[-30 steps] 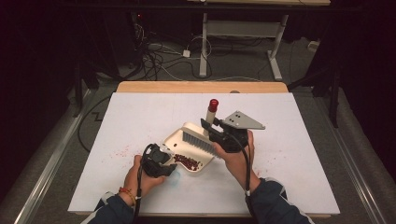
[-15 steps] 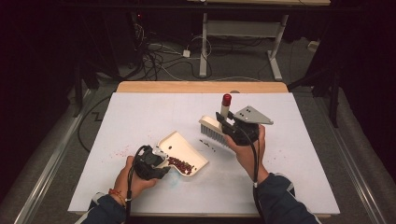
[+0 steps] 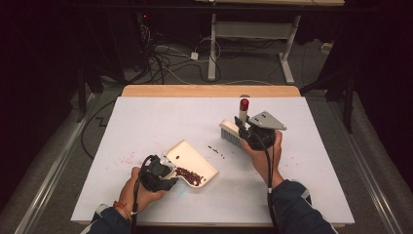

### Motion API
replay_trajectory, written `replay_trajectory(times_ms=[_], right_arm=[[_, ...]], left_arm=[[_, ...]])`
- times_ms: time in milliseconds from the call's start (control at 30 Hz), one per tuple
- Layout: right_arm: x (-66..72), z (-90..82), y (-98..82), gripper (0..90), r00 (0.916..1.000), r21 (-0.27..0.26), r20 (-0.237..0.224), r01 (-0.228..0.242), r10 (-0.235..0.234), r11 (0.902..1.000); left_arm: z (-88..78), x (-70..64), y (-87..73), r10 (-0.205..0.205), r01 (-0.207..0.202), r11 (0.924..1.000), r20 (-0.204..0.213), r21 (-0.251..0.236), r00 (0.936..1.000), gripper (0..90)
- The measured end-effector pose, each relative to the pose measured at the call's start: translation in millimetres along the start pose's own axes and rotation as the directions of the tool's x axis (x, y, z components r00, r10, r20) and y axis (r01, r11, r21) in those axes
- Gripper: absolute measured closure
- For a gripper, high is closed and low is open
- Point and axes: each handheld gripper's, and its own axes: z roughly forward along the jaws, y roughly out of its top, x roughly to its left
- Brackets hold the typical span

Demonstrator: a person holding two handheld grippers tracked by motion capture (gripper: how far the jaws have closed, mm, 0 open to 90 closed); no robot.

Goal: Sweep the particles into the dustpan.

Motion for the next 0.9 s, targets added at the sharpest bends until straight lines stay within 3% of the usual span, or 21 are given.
replay_trajectory(times_ms=[467, 700, 767, 900], right_arm=[[29.4, -5.0, -1.2, 69.3, 0.9967, 0.008, -0.079, 0.021, -0.02, 0.9998], [48.2, -7.5, -4.6, 68.4, 0.9945, -0.001, -0.104, 0.004, -0.004, 1.0], [51.4, -9.5, -3.8, 68.4, 0.9915, 0.001, -0.128, -0.021, 0.021, 0.9998], [57.9, -14.1, -0.7, 69.0, 0.9845, 0.002, -0.173, -0.027, 0.027, 0.9996]], left_arm=[[8.9, -4.3, 18.7, -0.006, 0.007, 0.9995, -0.021, 0.031, 0.9998, 63.9], [13.3, -4.5, 25.0, -0.005, 0.006, 0.9993, -0.023, 0.036, 0.9997, 63.9], [14.1, -4.5, 25.6, -0.004, 0.005, 0.9994, -0.025, 0.035, 0.9997, 63.9], [15.3, -5.2, 27.1, -0.004, 0.005, 0.9994, -0.028, 0.035, 0.9996, 63.9]])
